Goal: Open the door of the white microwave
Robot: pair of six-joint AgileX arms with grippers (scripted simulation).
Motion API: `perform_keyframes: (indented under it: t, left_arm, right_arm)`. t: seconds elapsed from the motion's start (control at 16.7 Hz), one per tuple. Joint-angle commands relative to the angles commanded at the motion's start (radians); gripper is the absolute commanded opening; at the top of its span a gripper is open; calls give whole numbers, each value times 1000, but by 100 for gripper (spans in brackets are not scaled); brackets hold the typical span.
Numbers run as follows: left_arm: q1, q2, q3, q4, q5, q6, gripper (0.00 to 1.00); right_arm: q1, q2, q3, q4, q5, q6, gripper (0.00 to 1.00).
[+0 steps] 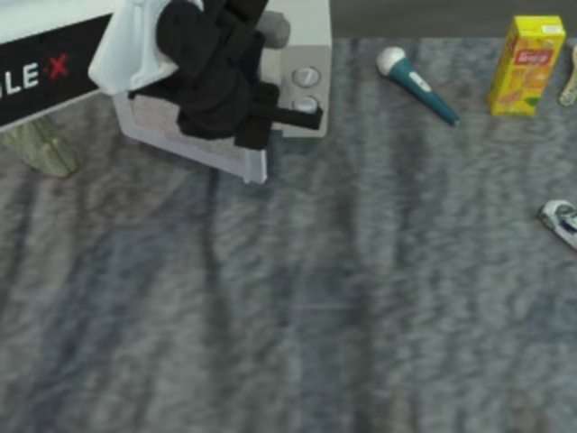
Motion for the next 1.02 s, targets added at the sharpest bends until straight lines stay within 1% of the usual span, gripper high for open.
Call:
perform_keyframes:
  t: [0.18, 0.6, 1.02]
  left_arm:
    - [-3, -6, -10, 5, 12, 8, 0]
    - [33, -81, -107, 34, 73, 127, 0]
    - [33, -83, -107, 35, 73, 128, 0]
  right_arm:
    - [0, 0, 0, 0, 0, 0, 100]
    - [0, 0, 0, 0, 0, 0, 100]
    - [0, 0, 0, 0, 0, 0, 100]
